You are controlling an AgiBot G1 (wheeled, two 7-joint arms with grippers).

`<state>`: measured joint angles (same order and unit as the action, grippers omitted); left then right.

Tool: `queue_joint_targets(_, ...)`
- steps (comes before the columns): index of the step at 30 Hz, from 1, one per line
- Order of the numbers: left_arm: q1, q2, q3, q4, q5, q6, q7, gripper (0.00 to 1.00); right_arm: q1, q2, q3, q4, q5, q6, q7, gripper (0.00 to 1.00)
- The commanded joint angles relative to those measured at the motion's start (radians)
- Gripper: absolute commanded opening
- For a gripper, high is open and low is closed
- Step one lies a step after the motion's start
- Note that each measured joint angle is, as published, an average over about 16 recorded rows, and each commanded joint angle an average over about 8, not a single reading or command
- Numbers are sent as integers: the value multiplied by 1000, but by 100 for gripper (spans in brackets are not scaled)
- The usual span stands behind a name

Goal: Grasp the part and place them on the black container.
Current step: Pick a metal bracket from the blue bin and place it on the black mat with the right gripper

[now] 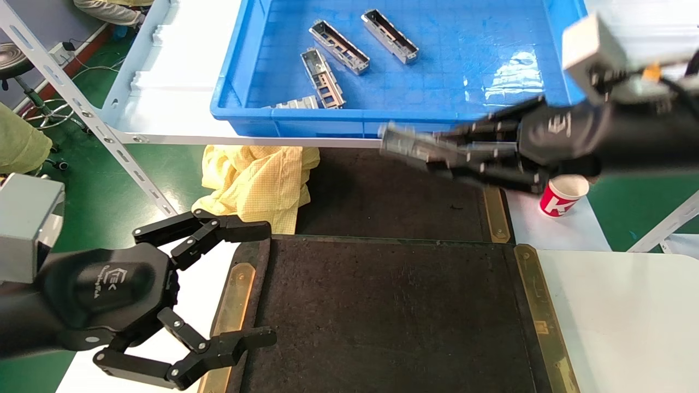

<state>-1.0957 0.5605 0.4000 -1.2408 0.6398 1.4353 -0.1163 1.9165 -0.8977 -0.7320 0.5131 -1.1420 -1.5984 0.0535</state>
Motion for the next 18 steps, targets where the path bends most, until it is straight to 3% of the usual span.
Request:
queue_joint_targets(1, 0, 0, 0, 0, 0, 0, 0, 100, -22, 22, -37, 58, 34, 3, 11, 0)
queue_joint_targets(7, 0, 0, 0, 0, 0, 0, 0, 100, -54, -8, -99, 57, 46, 27, -70, 0)
queue_joint_targets(18, 0, 0, 0, 0, 0, 0, 0, 100, -145, -163, -120, -84, 47, 100, -241, 0)
